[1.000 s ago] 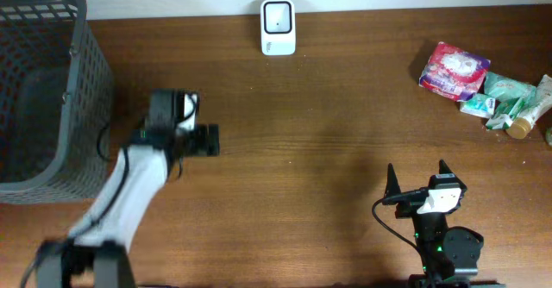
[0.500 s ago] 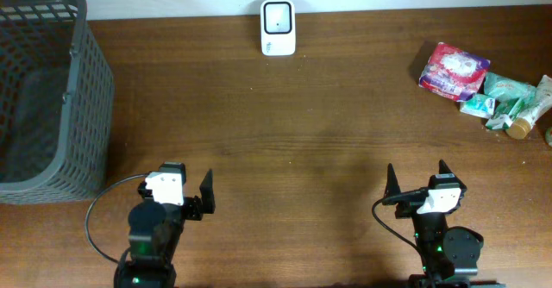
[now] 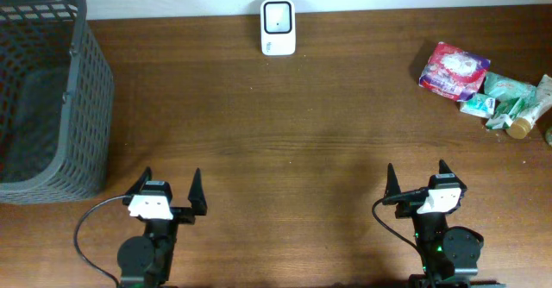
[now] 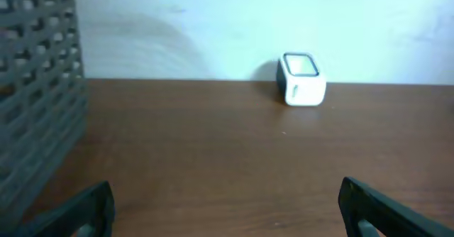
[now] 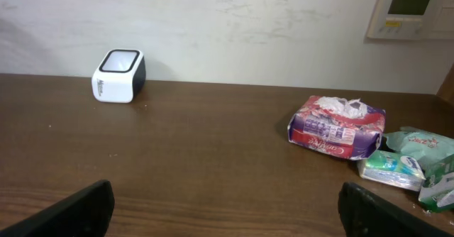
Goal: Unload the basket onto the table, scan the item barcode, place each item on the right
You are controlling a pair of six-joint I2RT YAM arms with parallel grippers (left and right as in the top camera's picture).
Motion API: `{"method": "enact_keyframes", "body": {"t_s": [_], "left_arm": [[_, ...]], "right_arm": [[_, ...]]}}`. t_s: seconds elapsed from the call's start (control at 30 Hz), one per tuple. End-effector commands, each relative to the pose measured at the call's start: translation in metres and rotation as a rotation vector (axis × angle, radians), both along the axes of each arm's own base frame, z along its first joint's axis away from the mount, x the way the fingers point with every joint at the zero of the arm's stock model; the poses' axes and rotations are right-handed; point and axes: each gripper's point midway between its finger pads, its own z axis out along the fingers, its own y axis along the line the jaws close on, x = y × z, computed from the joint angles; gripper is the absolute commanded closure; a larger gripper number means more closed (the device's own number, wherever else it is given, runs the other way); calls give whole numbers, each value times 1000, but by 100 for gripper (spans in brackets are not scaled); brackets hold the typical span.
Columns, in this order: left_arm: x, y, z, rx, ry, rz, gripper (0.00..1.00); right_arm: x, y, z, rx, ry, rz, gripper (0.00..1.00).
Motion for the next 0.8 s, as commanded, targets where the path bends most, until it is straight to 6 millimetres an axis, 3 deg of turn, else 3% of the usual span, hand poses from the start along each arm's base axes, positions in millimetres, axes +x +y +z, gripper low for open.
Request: {"method": "enact_keyframes", "body": {"t_s": [0.0,0.07,0.33,0.77], "left_arm": [[-6,11,-9,13,27,43,1],[-8,9,0,10,-14,27,1],[-8,17,-2,153,-10,61,1],[-8,15,-2,35,-6,58,1]], "right_arm": [[0,-2,-3,-6,4,-8,1],[0,-2,-3,-6,4,-8,1],[0,-2,-3,-6,4,-8,1],[0,-2,-3,-6,4,-8,1]]}}
